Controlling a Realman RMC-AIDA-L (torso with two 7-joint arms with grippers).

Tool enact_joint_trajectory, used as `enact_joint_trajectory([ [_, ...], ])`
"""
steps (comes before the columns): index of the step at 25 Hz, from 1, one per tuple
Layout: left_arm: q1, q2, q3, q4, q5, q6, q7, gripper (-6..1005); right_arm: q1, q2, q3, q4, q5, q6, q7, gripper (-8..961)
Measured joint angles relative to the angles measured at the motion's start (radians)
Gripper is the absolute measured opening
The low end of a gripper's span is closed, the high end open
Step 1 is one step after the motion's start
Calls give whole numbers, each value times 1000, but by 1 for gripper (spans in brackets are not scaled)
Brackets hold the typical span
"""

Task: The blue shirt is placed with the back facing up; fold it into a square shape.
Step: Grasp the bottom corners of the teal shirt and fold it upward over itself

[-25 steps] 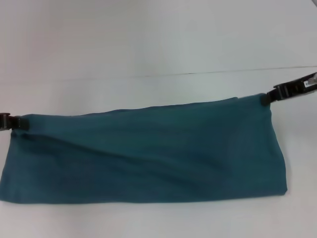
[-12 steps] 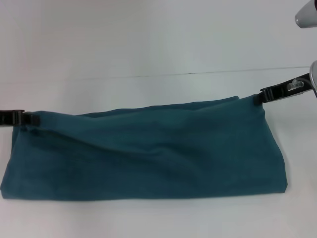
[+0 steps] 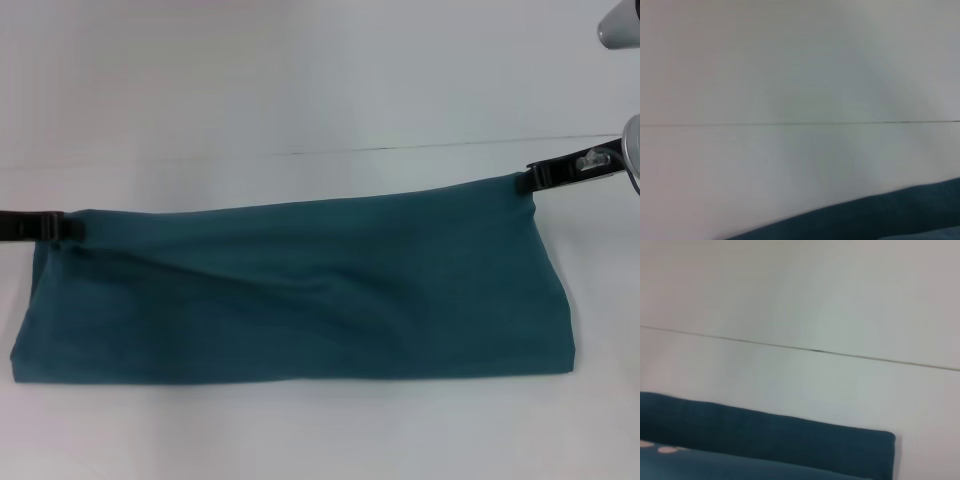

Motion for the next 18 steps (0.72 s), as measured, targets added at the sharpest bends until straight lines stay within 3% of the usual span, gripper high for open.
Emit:
enact_joint_trajectory([
  [18, 4, -23, 34, -78, 1, -268, 5, 252, 7, 15, -30, 85, 4, 258, 0, 160],
])
